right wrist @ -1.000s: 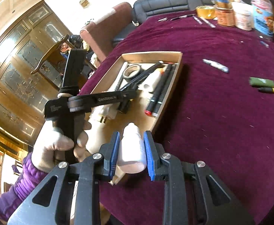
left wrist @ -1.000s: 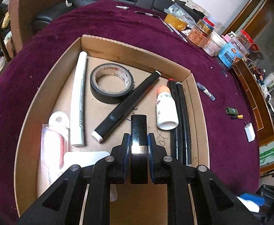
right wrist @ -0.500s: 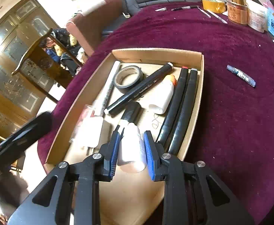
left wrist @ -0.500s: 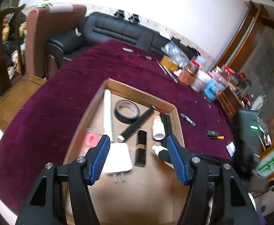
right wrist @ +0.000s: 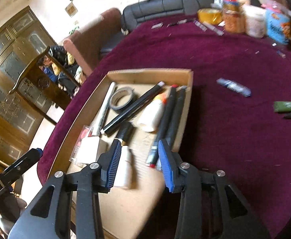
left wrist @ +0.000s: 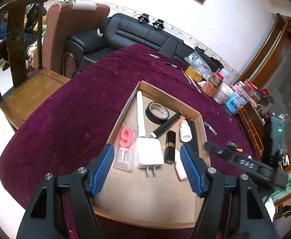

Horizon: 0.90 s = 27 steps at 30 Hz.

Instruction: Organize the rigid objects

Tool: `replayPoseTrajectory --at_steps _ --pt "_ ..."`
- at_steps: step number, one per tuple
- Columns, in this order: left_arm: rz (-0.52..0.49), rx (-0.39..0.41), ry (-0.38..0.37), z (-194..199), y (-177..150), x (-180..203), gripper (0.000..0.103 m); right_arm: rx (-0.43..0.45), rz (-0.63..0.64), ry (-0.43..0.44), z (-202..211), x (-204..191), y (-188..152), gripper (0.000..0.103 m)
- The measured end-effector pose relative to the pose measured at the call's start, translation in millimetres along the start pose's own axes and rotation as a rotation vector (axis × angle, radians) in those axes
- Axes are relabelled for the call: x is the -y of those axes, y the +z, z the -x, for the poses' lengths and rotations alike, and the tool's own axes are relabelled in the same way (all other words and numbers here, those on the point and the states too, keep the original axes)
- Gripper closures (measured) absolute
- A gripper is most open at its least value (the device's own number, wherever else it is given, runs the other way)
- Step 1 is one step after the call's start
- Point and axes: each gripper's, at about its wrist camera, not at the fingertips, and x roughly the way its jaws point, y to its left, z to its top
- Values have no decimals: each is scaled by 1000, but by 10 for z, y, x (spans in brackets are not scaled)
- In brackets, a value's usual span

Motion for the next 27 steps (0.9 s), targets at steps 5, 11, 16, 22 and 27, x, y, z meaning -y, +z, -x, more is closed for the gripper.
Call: replayPoseTrajectory --at_steps 5,11,16,22,27 --pt "-43 -4 -44 56 -60 240 40 130 19 -118 578 336 -42 55" --pt "-120 -80 -164 -15 -141 736 40 335 86 -371 1355 660 -143 54" --pt "-153 -121 -395 28 -113 1247 33 561 69 -499 1958 980 -222 19" --pt "-105 -216 -603 -252 -195 1697 2 560 -172 -438 2175 1763 -182 19" --pt "-191 -316 -418 -625 -386 2071 3 529 -267 -416 2046 2169 -106 19"
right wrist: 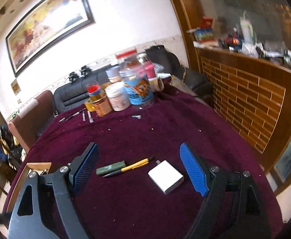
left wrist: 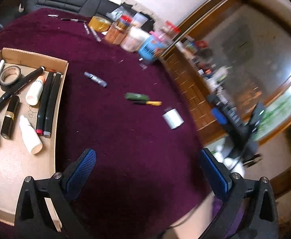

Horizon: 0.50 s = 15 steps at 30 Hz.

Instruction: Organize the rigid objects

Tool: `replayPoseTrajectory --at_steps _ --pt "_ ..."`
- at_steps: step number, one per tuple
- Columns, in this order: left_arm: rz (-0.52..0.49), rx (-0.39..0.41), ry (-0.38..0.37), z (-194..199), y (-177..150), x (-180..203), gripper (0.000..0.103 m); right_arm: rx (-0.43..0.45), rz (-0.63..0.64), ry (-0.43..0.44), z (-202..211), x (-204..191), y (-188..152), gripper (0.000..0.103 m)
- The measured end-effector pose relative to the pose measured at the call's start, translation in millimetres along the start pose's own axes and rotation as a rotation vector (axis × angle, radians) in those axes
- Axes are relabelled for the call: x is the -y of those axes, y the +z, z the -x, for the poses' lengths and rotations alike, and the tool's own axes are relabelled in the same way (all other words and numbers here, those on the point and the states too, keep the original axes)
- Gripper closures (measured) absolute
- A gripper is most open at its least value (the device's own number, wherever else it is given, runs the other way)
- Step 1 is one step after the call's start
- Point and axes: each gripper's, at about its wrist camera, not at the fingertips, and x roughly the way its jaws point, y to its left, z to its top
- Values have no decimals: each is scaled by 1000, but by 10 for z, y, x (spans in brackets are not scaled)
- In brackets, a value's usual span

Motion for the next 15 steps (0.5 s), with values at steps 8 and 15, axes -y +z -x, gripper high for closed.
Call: replayPoseTrajectory --at_steps 8,15 --pt "-49 -38 229 -469 295 40 3 29 -81 7 -534 295 191 20" --pt "21 -91 368 -1338 859 -243 30 -20 -77 -18 -854 576 83 20"
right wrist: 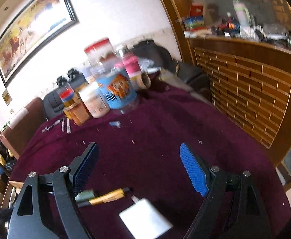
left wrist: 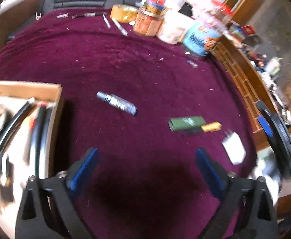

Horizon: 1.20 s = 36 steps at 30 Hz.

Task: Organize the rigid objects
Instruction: 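Grasp the clear blue pen with the left tool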

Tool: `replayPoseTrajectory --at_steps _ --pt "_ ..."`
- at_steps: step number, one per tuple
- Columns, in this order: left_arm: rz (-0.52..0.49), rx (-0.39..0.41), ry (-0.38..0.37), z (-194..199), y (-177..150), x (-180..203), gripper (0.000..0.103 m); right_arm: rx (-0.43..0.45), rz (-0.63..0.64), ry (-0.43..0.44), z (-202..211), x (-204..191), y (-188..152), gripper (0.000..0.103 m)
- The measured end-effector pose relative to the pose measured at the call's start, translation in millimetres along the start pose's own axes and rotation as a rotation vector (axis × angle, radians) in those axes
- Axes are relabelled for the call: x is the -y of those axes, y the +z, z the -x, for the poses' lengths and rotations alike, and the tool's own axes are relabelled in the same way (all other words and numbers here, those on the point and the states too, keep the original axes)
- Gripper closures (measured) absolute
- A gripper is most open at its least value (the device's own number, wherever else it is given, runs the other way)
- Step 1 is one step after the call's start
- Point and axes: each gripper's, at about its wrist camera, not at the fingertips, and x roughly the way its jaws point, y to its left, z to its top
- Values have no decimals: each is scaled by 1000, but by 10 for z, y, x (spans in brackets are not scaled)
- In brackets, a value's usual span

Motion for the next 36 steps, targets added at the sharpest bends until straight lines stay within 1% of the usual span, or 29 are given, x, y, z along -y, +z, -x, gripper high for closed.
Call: replayPoseTrajectory --at_steps 1,2,3,4,5,6,7,8,9,10,13,16,17,18,20,22,24,27,31,32,34,36 --pt "15 -6 22 -103 75 -10 49 -12 -22 2 -7 69 -25 20" --pt "32 -12 37 -217 157 -38 55 -21 -40 0 -23 113 -29 20" --pt "47 -13 67 -331 236 -72 61 -28 -61 0 -28 153 -32 20" --pt "57 -8 110 -412 295 -97 63 -33 -80 6 -27 191 -27 20" --pt "50 17 143 -464 332 -103 64 -35 -91 13 -23 214 -22 20" --pt "14 44 197 -484 355 -57 66 -35 -95 17 -30 225 -14 20" --pt "-11 44 236 -515 358 -22 72 -36 -100 20 -22 240 -21 20" --pt "-29 49 252 -517 346 12 78 -43 -103 20 -37 251 -27 20" --pt "-48 47 263 -504 325 39 89 -55 -109 22 -60 267 -35 20" --pt "-51 28 237 -489 298 40 92 -71 -119 28 -82 282 -43 20" --pt "-47 15 239 -391 156 18 92 -93 -145 33 -125 333 -67 20" --pt "-32 3 225 -275 -21 -23 92 -115 -153 33 -170 344 -110 20" --pt "-25 1 216 -213 -82 -9 92 -138 -155 37 -212 338 -129 20" --pt "-12 -2 190 -144 -134 -5 92 -153 -156 43 -241 332 -141 20" --pt "3 13 152 5 -219 17 92 -162 -143 42 -249 302 -147 20" --pt "-14 38 127 185 -346 58 92 -132 -118 32 -185 271 -131 20" --pt "-43 56 111 292 -435 96 92 -90 -91 5 -108 256 -110 20" --pt "-93 68 77 430 -587 112 92 -69 -81 3 -78 241 -99 20" --pt "-155 70 67 451 -746 91 92 -38 -22 0 -25 109 -120 20" --pt "-157 53 54 429 -797 60 92 -53 4 -3 -11 38 -154 20" --pt "-155 31 32 388 -852 25 92 -114 13 43 -40 -65 -187 20" --pt "-161 8 27 328 -903 -10 92 -179 46 73 -59 -273 -199 20"
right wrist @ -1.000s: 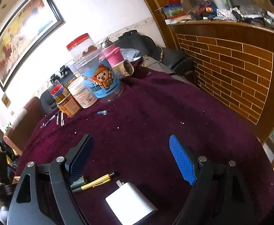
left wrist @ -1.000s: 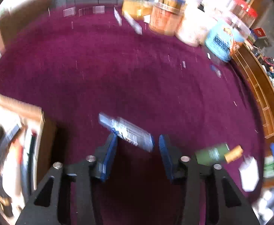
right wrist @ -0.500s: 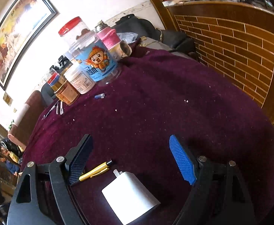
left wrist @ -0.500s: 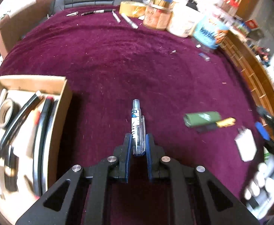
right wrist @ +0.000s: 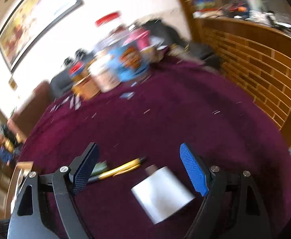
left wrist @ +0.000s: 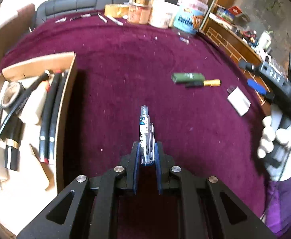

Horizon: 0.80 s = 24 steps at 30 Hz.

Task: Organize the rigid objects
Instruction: 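Grasp the clear blue pen with the left tool, then hold the blue pen with the left tool while the right tool grasps the green lighter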

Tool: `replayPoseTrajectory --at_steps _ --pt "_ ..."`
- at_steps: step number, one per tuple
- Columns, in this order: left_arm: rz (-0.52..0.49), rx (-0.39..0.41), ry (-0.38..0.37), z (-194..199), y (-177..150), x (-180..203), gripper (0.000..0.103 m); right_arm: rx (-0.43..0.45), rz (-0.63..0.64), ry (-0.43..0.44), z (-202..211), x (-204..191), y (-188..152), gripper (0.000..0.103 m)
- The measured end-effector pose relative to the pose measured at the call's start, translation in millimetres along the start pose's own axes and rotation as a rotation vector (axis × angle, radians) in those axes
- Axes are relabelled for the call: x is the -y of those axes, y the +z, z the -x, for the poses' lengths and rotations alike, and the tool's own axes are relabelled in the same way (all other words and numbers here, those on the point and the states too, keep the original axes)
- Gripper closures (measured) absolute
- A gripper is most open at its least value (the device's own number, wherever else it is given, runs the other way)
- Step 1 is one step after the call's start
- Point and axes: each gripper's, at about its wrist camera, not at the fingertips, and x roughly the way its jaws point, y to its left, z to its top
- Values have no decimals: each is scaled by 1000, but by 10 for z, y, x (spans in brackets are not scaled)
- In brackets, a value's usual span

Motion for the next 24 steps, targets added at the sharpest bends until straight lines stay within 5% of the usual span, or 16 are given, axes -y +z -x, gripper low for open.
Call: replayPoseTrajectory --at_steps 3,7,12,17,21,24 --pt "35 -13 -50 -73 -27 -85 92 -120 122 27 -144 -450 73 20" --pt "66 0 -104 -82 -39 -154 91 -228 282 -50 -509 -922 142 20" --pt "64 34 -134 -71 -85 -192 91 -326 311 -74 -986 -1068 141 20" --pt "23 93 -102 -39 -160 -121 90 -520 298 67 -1159 -1174 -59 20" --pt "50 100 -137 -20 -163 -187 89 -674 232 355 -899 -1293 -263 20" --pt "47 102 -139 -14 -166 -188 88 -624 203 382 -651 -1231 -230 20"
